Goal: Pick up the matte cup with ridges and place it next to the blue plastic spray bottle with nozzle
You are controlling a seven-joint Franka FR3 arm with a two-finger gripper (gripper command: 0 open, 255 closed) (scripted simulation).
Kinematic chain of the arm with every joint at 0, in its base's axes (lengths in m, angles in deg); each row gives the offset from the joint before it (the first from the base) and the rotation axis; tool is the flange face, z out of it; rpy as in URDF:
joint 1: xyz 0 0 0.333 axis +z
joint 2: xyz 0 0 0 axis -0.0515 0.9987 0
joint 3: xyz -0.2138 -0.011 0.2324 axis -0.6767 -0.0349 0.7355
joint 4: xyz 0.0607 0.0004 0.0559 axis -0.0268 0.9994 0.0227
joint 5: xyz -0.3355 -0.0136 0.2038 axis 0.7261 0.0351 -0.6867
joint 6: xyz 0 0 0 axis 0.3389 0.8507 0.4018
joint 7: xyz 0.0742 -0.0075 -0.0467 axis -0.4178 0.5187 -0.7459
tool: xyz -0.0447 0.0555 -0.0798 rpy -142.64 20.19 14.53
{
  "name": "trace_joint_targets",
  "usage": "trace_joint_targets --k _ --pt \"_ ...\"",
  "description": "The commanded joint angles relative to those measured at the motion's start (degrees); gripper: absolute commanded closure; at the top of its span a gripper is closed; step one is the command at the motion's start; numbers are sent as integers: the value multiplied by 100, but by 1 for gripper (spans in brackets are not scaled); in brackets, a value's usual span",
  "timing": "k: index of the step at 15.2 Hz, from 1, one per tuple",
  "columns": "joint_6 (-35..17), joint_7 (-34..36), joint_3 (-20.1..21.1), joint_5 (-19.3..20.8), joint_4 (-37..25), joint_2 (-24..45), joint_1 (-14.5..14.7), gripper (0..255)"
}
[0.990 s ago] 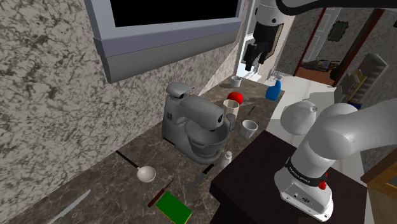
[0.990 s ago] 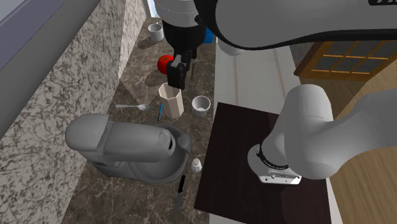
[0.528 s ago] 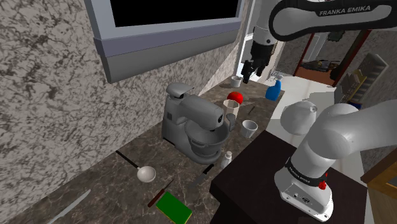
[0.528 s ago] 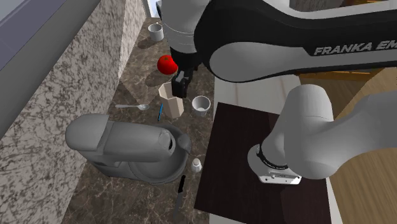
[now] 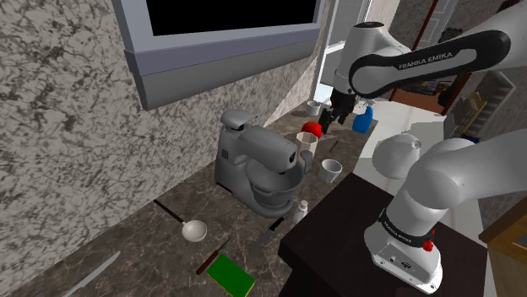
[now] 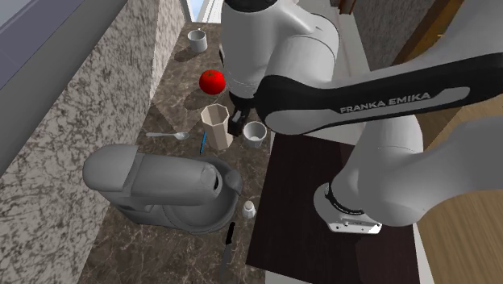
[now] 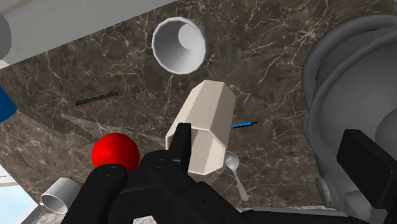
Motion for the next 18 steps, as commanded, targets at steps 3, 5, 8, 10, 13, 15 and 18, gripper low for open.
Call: trace_joint_targets --k 3,5,8,10,13,15,18 --pt "-1106 120 -162 272 462 559 -272 0" --pt "-1686 206 -223 432 631 938 -431 0" --pt "-2611 387 -275 730 794 1649 -720 0" --pt "-3250 570 -261 998 835 2214 -970 0" --pt "-4192 1088 -92 1691 768 3168 -1540 0" --pt "-4730 1905 130 2741 583 3857 -2136 0" --pt "-5194 4280 -121 5560 -71 4933 -2519 0"
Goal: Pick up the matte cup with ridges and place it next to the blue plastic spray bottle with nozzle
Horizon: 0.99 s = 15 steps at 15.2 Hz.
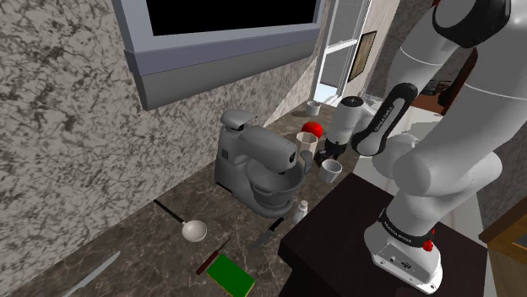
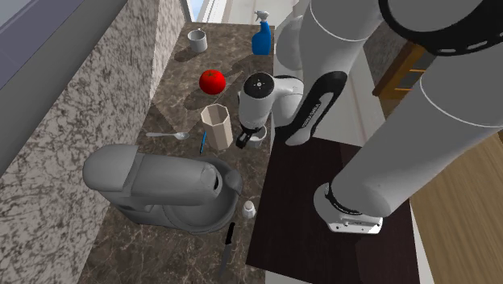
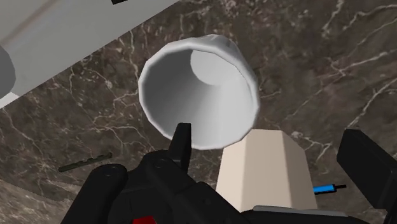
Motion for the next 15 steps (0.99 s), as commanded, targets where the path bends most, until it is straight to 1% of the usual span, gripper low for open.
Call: trace_joint_targets --k 1,5,7,8,15 --pt "-235 1248 -314 1474 -325 522 48 0" --pt "-425 2564 -715 2810 -804 1104 366 0" --pt "-499 3268 -804 3489 -1065 1388 447 0" --pt "-513 3473 -803 3685 -1142 1466 447 0" --pt "-506 3464 -779 3680 -1140 1463 422 0"
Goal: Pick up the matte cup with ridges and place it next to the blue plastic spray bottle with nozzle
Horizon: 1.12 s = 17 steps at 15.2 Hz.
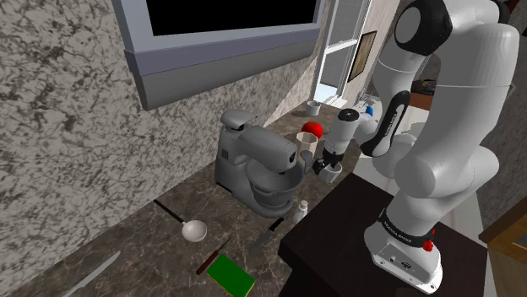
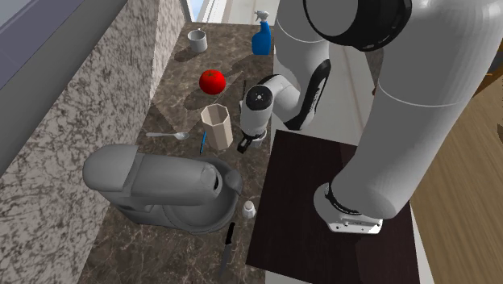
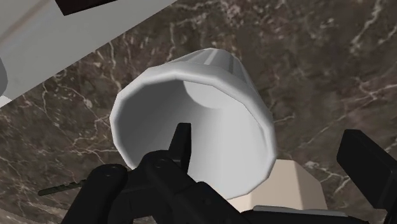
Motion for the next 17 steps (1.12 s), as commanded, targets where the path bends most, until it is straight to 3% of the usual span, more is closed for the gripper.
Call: trace_joint_targets --k 1,2,11,14,17 --pt "0 0 0 0 0 0 0 0" --pt "0 0 0 0 0 0 0 255" --pt "0 7 0 6 -2 2 0 255" --pt "82 -1226 33 -1187 377 -406 -32 255" --pt "234 -2348 351 -2320 710 -828 -289 255"
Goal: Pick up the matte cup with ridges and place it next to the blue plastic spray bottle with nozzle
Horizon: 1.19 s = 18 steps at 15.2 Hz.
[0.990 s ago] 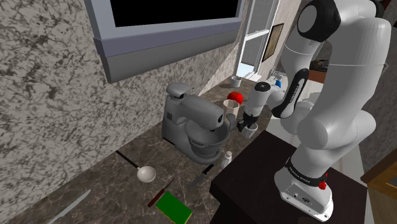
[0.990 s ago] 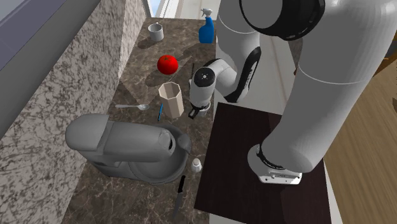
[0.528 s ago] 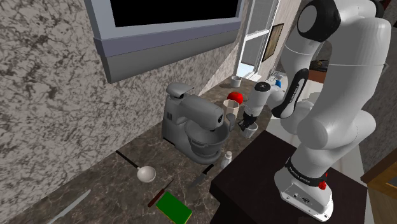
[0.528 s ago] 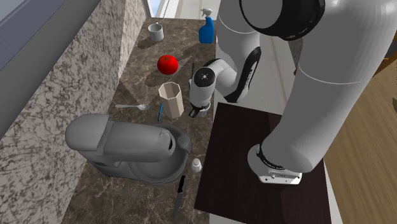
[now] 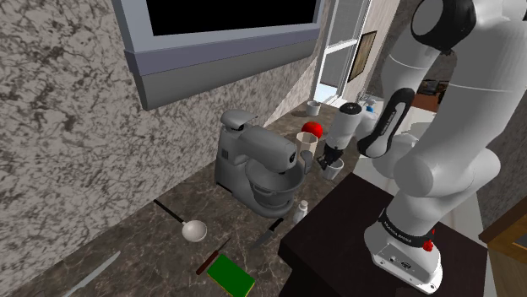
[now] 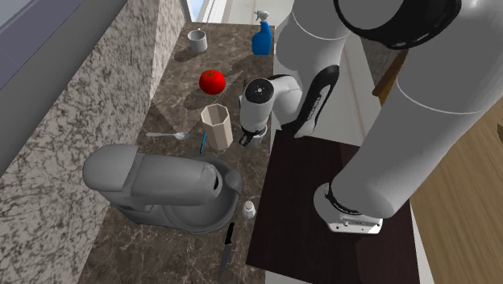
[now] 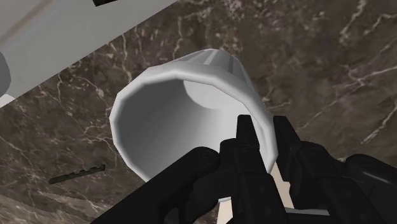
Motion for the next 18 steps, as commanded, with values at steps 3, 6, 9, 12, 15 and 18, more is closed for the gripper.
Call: trace_joint_targets --k 3,6,9,12,15,18 --pt "219 -1527 498 -1623 413 -580 -347 255" --pt "392 -2529 792 -2789 653 -996 -456 255" --pt "612 -3391 886 -3843 824 -1402 -342 255" --pt "894 -3986 800 -4582 918 -1787 -89 255" --pt "1217 -4356 673 -5036 957 -2152 150 255" --pt "1558 -4599 571 -5327 961 -2498 329 255"
